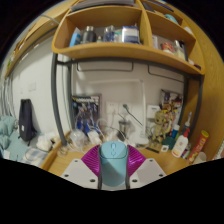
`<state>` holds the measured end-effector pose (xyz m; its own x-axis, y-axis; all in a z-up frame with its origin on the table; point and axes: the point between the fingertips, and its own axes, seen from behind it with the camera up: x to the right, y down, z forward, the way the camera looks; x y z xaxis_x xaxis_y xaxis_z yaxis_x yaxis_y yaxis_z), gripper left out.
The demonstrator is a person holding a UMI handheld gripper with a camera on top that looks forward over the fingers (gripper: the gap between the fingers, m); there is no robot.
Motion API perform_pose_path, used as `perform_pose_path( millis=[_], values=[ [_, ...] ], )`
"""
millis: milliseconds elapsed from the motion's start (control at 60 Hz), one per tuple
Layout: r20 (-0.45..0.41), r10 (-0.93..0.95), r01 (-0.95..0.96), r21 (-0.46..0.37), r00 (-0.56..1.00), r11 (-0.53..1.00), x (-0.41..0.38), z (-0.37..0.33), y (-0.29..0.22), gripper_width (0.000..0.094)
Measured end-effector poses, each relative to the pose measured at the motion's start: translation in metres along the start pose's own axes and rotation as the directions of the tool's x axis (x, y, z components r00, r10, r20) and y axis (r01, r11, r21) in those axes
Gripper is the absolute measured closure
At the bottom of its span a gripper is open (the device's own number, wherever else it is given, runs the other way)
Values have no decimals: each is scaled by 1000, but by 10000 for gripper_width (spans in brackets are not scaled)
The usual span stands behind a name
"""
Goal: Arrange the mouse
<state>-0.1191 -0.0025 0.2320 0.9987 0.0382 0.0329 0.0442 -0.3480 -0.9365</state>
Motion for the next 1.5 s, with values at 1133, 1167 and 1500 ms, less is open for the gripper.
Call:
perform_pose_path(
  millis=[1133, 1167, 1500],
  values=[
    [21, 45, -36, -326, 999, 945, 9, 23, 164, 76],
    [18, 42, -34, -309, 999, 950, 12, 17, 145, 77],
    [-47, 14, -20, -131, 999, 991, 44, -53, -9, 74]
  ],
)
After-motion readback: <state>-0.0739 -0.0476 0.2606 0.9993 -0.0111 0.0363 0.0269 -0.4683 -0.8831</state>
